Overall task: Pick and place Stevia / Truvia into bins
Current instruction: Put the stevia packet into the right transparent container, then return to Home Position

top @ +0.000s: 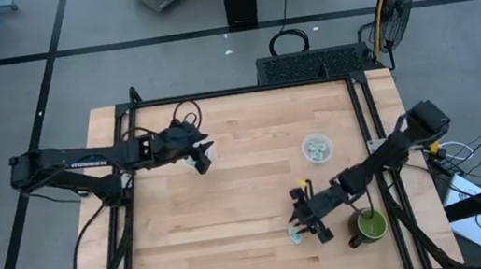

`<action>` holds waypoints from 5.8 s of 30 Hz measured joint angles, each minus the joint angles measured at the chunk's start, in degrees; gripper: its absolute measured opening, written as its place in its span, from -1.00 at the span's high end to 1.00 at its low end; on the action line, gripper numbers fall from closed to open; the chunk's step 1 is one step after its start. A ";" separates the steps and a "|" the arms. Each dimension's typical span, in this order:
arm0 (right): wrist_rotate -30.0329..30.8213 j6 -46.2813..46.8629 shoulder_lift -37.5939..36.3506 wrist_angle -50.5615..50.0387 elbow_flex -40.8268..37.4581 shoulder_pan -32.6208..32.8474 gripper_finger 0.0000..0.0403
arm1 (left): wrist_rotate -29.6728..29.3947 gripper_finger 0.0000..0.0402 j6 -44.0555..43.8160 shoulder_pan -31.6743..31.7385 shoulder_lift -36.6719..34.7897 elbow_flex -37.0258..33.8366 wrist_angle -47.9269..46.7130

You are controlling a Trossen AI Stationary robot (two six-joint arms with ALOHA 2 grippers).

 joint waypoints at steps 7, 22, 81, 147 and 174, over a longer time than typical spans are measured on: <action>0.58 1.53 7.29 4.91 0.19 1.47 0.14 | -0.03 0.35 0.19 -0.02 0.08 -0.01 -0.35; 9.18 -2.63 8.23 3.05 0.15 0.50 0.62 | -0.07 0.35 0.15 -0.02 0.10 -0.01 -0.26; 31.22 14.69 -38.93 -55.55 -0.05 -15.26 0.13 | 3.30 0.35 -5.52 0.47 -3.22 -0.07 -5.95; 8.93 -2.96 -89.32 -20.82 -32.73 -15.21 0.15 | 23.42 0.35 4.37 0.36 -62.02 -43.09 19.35; 9.23 -7.87 -88.09 -14.19 -32.84 -15.21 0.14 | 22.40 0.35 4.21 0.33 -62.00 -43.09 18.69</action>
